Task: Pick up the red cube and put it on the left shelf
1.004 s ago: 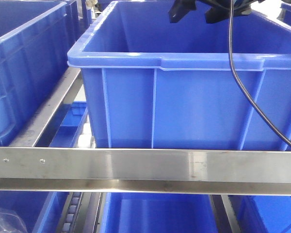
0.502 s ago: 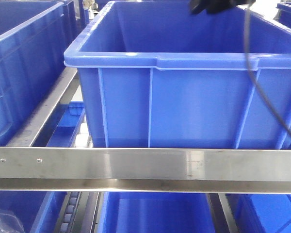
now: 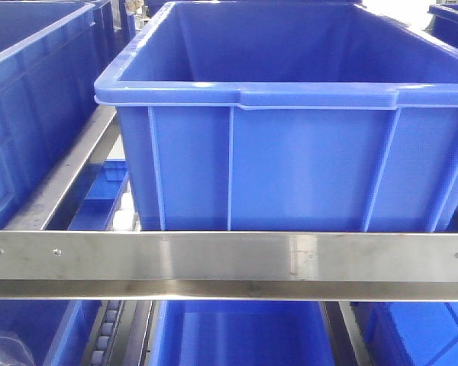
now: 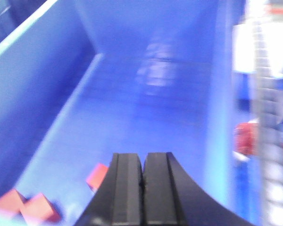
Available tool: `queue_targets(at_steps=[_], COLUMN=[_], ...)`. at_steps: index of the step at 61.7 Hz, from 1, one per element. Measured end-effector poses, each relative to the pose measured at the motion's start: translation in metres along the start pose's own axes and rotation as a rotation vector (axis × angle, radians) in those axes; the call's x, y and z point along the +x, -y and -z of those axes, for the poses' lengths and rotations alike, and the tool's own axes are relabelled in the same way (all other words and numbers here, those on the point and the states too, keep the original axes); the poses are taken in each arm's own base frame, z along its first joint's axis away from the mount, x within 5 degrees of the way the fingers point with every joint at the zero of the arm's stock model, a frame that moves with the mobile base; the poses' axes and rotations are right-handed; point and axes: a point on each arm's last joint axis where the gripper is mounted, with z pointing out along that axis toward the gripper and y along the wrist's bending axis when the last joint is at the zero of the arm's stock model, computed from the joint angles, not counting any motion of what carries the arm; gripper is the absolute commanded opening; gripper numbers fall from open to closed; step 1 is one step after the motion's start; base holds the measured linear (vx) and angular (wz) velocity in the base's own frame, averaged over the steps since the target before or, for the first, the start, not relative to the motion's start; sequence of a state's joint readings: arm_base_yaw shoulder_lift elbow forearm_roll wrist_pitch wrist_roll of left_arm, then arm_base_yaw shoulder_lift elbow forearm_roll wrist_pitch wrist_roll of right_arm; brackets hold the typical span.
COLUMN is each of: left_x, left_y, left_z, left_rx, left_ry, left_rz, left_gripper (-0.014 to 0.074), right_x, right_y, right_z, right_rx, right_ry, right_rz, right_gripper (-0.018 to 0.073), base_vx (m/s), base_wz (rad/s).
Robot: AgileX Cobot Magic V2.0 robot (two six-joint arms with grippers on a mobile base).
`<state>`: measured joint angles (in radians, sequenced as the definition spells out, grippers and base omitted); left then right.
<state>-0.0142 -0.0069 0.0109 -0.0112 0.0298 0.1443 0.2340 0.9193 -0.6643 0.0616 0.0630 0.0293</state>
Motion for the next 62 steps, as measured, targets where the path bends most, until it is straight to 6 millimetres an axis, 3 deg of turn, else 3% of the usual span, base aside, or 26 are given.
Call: queue_targets(at_steps=[15, 62], left_x=[0.000, 0.000], left_y=[0.000, 0.000], left_z=[0.000, 0.000], left_rx=[0.000, 0.000], left_ry=[0.000, 0.000], left_rz=[0.000, 0.000], left_gripper=[0.0106, 0.0106], right_x=[0.018, 0.021], right_y=[0.003, 0.003], right_z=[0.028, 0.029], right_rx=[0.006, 0.007], right_ry=[0.030, 0.021], right_rz=[0.000, 0.000], right_gripper=[0.0058, 0.0058], base_vx=[-0.01, 0.01], base_wz=[-0.03, 0.03])
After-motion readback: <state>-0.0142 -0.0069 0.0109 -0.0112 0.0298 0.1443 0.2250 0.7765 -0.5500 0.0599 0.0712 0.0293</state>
